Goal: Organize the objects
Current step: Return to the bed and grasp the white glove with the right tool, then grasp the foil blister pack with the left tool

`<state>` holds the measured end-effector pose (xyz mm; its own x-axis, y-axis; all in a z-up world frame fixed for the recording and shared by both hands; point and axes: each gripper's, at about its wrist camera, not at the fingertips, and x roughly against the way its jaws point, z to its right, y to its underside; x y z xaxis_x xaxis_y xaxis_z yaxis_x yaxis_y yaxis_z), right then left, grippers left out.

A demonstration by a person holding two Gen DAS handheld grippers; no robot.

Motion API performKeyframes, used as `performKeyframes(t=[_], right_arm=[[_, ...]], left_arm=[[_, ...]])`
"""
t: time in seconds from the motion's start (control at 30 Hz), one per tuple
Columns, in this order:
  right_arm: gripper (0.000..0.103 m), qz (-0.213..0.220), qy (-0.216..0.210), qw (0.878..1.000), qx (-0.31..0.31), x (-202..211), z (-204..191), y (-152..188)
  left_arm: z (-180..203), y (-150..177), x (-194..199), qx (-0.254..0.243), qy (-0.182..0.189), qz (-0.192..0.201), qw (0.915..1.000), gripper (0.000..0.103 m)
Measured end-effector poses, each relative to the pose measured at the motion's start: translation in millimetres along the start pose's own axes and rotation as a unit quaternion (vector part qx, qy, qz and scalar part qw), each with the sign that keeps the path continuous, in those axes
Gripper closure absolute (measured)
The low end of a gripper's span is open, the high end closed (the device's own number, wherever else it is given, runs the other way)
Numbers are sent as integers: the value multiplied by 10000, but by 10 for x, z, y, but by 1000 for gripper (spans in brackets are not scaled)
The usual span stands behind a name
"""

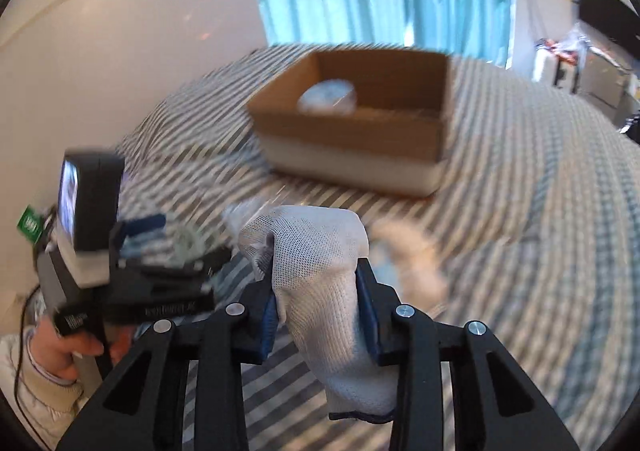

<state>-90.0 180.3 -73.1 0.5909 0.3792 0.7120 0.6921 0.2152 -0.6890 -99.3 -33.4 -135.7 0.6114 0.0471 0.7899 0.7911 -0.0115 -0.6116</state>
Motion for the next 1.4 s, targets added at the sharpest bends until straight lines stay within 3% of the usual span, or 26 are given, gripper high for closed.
performKeyframes(t=[0.13, 0.27, 0.3, 0.37, 0.47, 0.53, 0.7, 1.03, 1.4], right_arm=[[69, 202, 340, 9992, -82, 21, 240, -252], [69, 131, 348, 9990, -260, -126, 395, -236], [69, 62, 353, 9990, -280, -155, 428, -203], [69, -109, 423, 9986, -287, -243, 477, -148], [69, -253, 441, 9982, -319, -358, 525, -94], [69, -249, 394, 9983, -338, -355, 528, -84], [69, -189, 450, 9985, -265, -236, 459, -39], [69, 40, 460, 9988, -176, 172, 199, 69], [69, 464, 625, 9970, -11, 710, -82, 4]], left_arm=[[78, -239, -248, -259, 369, -142, 9989, 0], [81, -363, -569, -431, 703, -438, 9956, 5], [55, -384, -683, -404, 832, -650, 9936, 8], [40, -386, -805, -384, 873, -848, 9918, 23], [103, -360, -806, -580, 816, -777, 9919, 30], [144, -334, -752, -720, 744, -696, 9922, 36], [162, -253, -569, -736, 635, -581, 9936, 38], [114, -54, 38, -569, 875, -326, 9940, 38], [56, -209, 835, -307, 768, 590, 9948, 38]])
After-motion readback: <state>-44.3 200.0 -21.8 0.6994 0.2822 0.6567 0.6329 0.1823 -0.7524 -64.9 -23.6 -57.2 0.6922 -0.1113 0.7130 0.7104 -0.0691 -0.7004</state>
